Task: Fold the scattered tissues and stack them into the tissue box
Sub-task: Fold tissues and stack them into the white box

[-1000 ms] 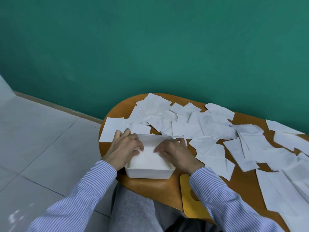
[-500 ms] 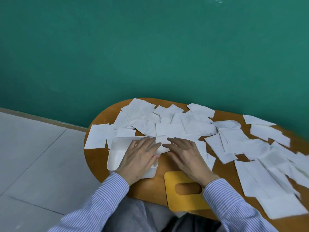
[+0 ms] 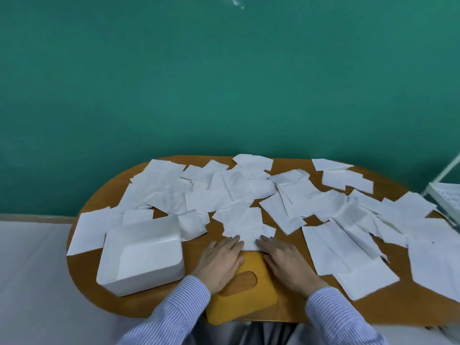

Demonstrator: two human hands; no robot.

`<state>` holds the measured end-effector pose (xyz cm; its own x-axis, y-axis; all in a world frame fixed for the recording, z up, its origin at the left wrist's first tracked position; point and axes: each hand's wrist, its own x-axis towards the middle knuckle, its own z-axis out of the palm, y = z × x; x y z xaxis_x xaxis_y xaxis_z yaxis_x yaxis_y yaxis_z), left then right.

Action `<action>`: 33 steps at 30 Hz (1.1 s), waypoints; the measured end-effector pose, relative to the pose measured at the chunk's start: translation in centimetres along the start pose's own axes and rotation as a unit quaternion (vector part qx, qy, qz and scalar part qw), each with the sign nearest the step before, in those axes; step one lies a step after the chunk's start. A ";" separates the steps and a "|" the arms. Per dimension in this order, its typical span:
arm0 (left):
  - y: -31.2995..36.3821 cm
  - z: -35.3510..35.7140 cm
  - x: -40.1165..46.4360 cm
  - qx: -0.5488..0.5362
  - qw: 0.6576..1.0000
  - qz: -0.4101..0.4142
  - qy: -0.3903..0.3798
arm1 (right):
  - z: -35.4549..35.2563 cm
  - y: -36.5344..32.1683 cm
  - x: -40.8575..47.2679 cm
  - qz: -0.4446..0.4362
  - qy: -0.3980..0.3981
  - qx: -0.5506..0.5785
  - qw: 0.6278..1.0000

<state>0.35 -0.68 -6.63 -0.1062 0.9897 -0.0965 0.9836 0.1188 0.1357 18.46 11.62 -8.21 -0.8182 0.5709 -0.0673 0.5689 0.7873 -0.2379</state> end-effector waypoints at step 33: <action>0.4 1.6 8.7 -0.056 0.993 0.099 0.006 | 0.0 5.4 0.6 0.043 0.098 0.025 0.994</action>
<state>0.03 7.85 -8.98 0.0855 0.9953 -0.0447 0.9632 -0.0711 0.2593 21.10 16.23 -9.54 -0.7320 0.6740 0.0999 0.6271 0.7237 -0.2880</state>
